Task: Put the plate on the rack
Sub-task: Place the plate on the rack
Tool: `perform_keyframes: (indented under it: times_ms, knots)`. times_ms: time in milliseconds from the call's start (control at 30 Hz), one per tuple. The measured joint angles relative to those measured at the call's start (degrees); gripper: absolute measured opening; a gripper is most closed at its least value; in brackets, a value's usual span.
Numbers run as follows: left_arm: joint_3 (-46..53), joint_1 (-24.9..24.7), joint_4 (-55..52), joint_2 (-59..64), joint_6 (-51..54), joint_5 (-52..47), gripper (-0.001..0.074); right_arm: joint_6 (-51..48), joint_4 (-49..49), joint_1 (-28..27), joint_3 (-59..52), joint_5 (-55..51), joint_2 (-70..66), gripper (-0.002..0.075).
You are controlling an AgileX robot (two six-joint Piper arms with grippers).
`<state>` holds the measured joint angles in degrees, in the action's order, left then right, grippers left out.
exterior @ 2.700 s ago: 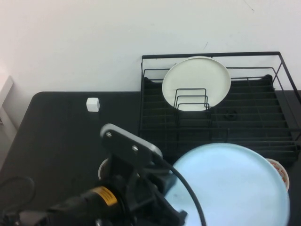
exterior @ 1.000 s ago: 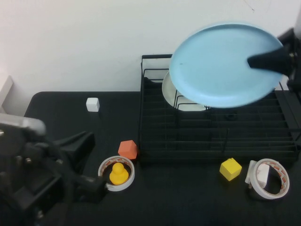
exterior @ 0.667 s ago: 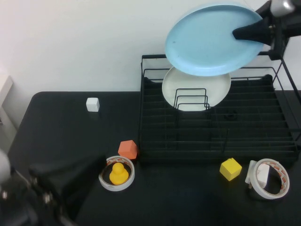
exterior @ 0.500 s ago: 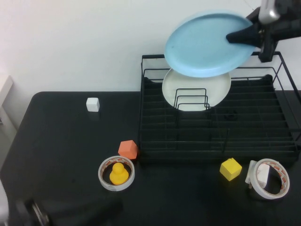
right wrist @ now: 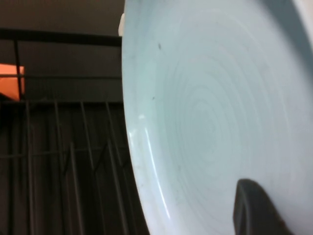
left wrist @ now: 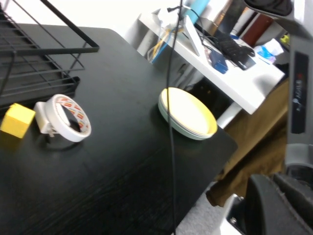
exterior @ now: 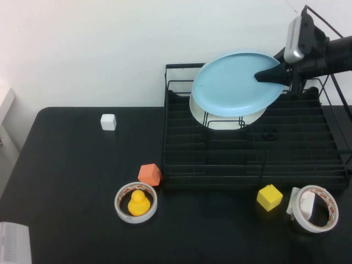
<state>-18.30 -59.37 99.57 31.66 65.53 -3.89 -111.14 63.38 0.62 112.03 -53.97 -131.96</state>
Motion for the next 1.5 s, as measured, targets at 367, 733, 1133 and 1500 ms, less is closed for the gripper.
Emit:
perform_keyframes:
  times_ms: [367, 733, 1133, 1500]
  knots:
    - [0.0, 0.0, 0.0, 0.0, -0.6, 3.0, 0.0000, -6.0, 3.7, 2.7, 0.1, 6.7, -0.7, 0.0134]
    - [0.0, 0.0, 0.0, 0.0, -0.5, 4.8, 0.0000, -3.4, 5.5, 3.3, 0.6, 7.6, -2.4, 0.0134]
    - [0.0, 0.0, 0.0, 0.0, -0.3, 5.3, 0.0000, 1.1, -0.4, 3.3, 0.6, 7.3, -4.8, 0.0134]
    - [0.0, 0.0, 0.0, 0.0, 0.0, 5.3, 0.0000, 5.3, 0.0, 3.3, 0.6, 8.1, -4.8, 0.0458]
